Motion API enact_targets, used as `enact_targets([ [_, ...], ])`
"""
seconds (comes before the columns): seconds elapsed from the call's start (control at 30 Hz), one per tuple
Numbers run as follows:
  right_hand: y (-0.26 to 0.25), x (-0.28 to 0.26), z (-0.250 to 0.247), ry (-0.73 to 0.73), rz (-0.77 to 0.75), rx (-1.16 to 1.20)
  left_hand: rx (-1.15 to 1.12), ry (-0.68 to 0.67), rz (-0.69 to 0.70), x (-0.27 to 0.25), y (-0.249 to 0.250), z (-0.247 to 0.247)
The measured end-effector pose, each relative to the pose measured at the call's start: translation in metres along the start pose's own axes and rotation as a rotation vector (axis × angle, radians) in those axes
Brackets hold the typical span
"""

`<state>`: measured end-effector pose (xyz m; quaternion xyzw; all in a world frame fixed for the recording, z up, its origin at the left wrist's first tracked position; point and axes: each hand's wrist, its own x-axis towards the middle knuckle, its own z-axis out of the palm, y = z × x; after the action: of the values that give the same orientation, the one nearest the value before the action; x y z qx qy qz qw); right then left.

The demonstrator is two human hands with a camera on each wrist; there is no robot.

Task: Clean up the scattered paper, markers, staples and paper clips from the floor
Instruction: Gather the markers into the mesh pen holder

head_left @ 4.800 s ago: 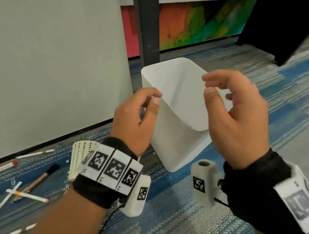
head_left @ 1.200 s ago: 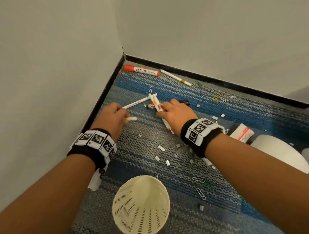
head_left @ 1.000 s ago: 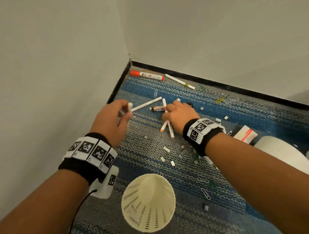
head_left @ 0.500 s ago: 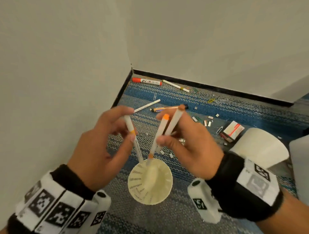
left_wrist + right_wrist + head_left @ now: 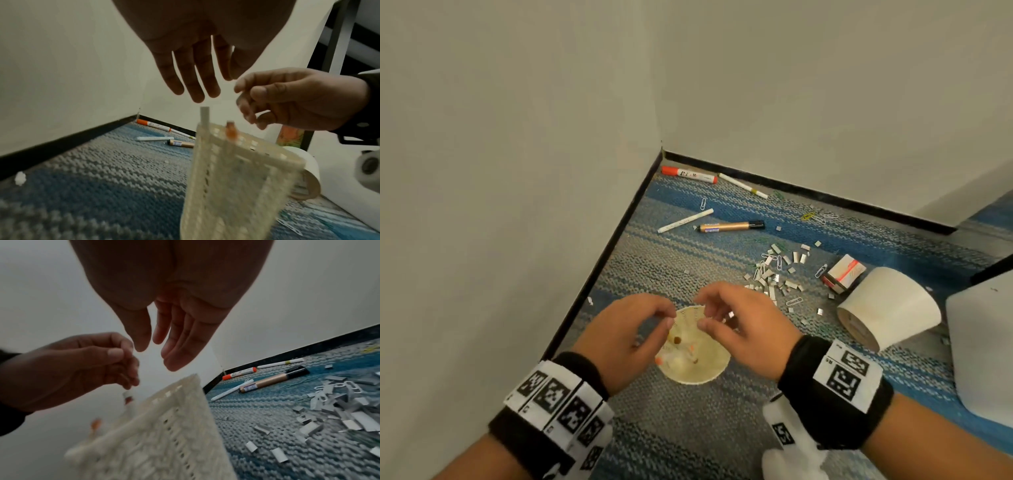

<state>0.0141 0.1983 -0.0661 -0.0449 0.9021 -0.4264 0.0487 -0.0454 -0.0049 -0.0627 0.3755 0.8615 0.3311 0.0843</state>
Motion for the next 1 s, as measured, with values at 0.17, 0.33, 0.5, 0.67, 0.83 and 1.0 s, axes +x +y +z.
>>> enact_targets([
  [0.17, 0.033, 0.016, -0.018, 0.091, 0.123, -0.024, 0.112, 0.002, -0.123, 0.032, -0.019, -0.019],
  [0.33, 0.064, 0.051, -0.035, 0.055, 0.265, -0.177, 0.253, -0.096, -0.294, 0.074, -0.044, -0.035],
  [0.5, 0.083, 0.095, -0.049, 0.051, 0.274, -0.302, 0.305, -0.082, -0.459, 0.113, -0.074, -0.024],
  [0.67, 0.106, 0.148, -0.046, -0.007, 0.254, -0.394, 0.321, -0.047, -0.518, 0.142, -0.096, 0.010],
  [0.83, 0.129, 0.177, -0.032, -0.181, 0.217, -0.581, 0.336, -0.084, -0.468, 0.178, -0.109, 0.038],
  [1.0, 0.142, 0.181, -0.035, -0.110, 0.234, -0.505, 0.333, -0.100, -0.383, 0.210, -0.116, 0.057],
])
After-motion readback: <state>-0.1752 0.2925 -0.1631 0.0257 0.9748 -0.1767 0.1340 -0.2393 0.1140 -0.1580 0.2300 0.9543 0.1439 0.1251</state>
